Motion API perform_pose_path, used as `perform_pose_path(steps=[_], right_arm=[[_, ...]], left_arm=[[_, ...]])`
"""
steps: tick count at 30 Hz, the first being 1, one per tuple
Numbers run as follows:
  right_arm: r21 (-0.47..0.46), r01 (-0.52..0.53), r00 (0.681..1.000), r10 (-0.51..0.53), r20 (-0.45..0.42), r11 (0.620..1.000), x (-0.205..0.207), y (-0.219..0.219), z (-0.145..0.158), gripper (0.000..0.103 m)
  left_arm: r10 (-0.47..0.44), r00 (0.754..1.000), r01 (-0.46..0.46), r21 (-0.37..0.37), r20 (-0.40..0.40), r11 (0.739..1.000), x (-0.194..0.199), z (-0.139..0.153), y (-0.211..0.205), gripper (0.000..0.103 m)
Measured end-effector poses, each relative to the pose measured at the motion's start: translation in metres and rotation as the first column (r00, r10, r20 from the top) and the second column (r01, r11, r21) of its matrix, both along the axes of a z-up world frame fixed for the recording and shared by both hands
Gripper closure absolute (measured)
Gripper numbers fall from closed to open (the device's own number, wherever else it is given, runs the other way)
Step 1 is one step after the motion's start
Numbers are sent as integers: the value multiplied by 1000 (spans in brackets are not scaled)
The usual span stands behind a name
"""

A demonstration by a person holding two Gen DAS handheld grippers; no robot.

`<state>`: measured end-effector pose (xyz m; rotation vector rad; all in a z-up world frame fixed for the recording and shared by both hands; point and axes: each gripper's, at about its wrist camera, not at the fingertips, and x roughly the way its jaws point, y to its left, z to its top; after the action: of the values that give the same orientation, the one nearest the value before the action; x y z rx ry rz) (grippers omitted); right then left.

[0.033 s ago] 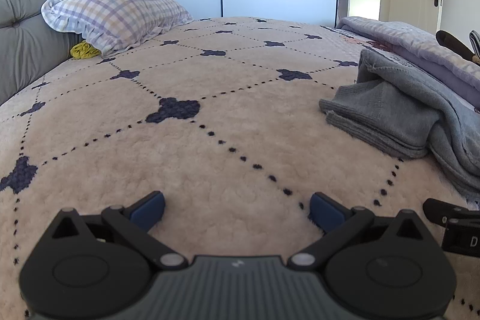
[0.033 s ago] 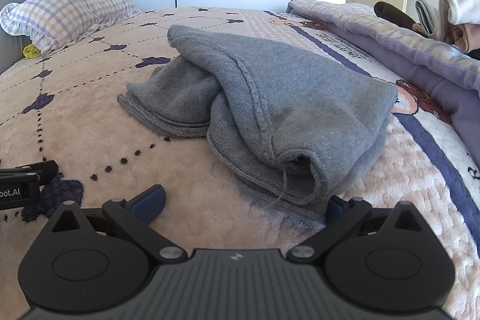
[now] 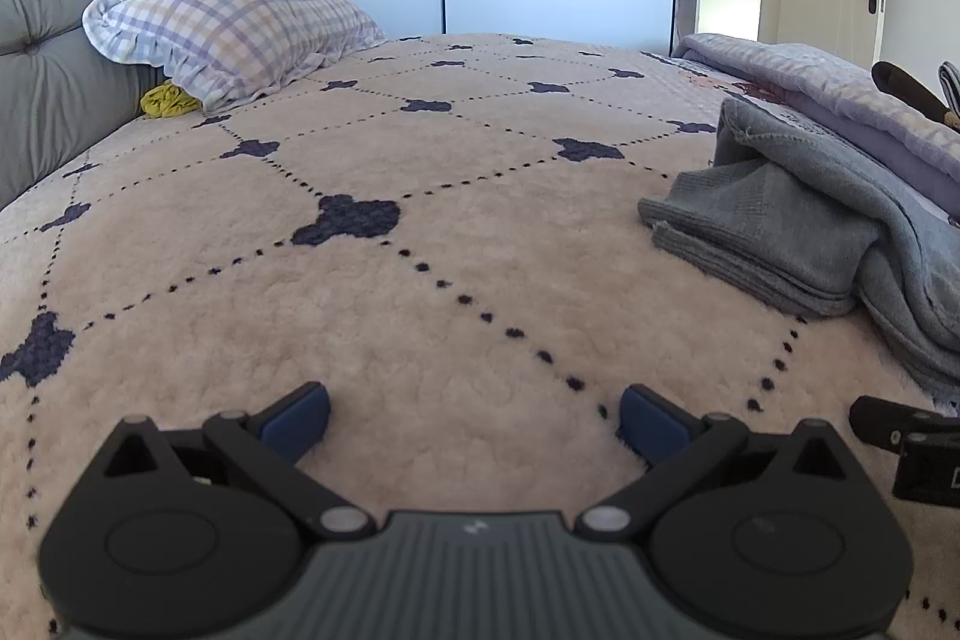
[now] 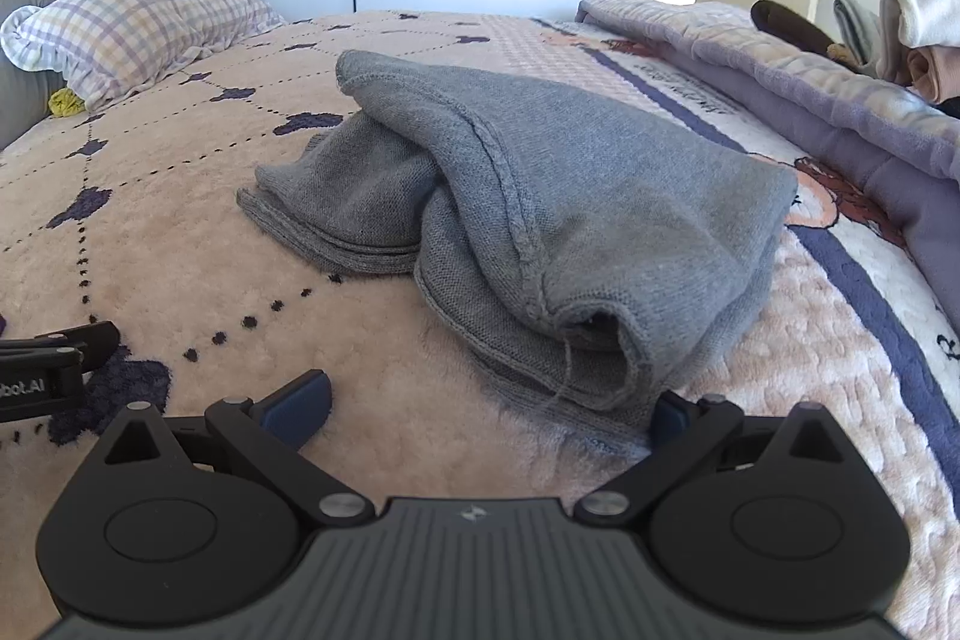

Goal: Fold clothes
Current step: 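Grasp the crumpled grey sweater with both grippers and lift it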

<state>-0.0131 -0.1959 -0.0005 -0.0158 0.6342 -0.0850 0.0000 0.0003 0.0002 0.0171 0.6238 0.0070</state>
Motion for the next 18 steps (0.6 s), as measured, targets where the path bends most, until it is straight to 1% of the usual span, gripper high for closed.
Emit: perform_pose_path(steps=[1, 2, 4, 5, 6, 8, 9, 10, 11, 12, 13, 14, 15, 16, 18], right_arm=[[-6, -3, 1000, 3, -4, 1000, 0, 0, 1, 3], [-14, -4, 1000, 4, -5, 1000, 0, 1, 3, 9], [-73, 45, 998, -41, 55, 996, -6, 3, 10, 16], [-92, 57, 995, -49, 93, 994, -8, 3, 17, 16], [-56, 60, 991, -53, 124, 997, -11, -9, 29, 16], [-42, 97, 987, -91, 132, 994, 6, -34, 50, 14], [-83, 119, 985, -107, 136, 989, 15, -40, 59, 14], [-110, 128, 988, -116, 107, 986, 25, -43, 56, 14], [-119, 103, 994, -100, 34, 987, 39, -48, 48, 21], [-122, 78, 996, -83, -39, 989, 53, -53, 40, 36], [-89, 47, 994, -56, -98, 995, 61, -61, 35, 81], [-80, 48, 994, -55, -98, 996, 61, -62, 39, 91], [-72, 47, 994, -53, -94, 996, 60, -62, 43, 98], [-82, 30, 998, -35, -61, 996, 56, -57, 54, 98], [-66, -15, 1000, 16, 14, 998, 47, -45, 84, 98]], left_arm=[[0, 1000, 0, -9, -3, 1000, 0, 0, 0, 0], [0, 1000, 0, -17, -5, 1000, 0, 0, 1, 0], [0, 1000, 0, -21, -7, 1000, -1, 0, 0, 0], [0, 1000, 0, -19, -7, 1000, -1, 0, -1, 0], [0, 1000, 0, -17, -7, 1000, -1, -1, -3, 0], [-1, 1000, 1, -18, -5, 1000, -1, 0, -2, 0], [-3, 1000, 2, -18, -6, 1000, -1, 1, -1, 0], [-5, 1000, 5, -18, -7, 1000, -1, 1, 0, 0], [-11, 1000, 11, -19, -10, 1000, -2, 2, 1, 0], [-20, 1000, 20, -20, -14, 1000, -2, 3, 2, 0], [-38, 999, 37, -17, -27, 999, -1, 5, 4, 0], [-54, 998, 53, -12, -40, 999, -1, 7, 7, 0], [-67, 996, 67, -8, -52, 998, -1, 10, 11, 0], [-72, 995, 72, -6, -62, 997, -2, 13, 15, 0], [-51, 996, 51, -2, -70, 999, -5, 22, 24, 0]])
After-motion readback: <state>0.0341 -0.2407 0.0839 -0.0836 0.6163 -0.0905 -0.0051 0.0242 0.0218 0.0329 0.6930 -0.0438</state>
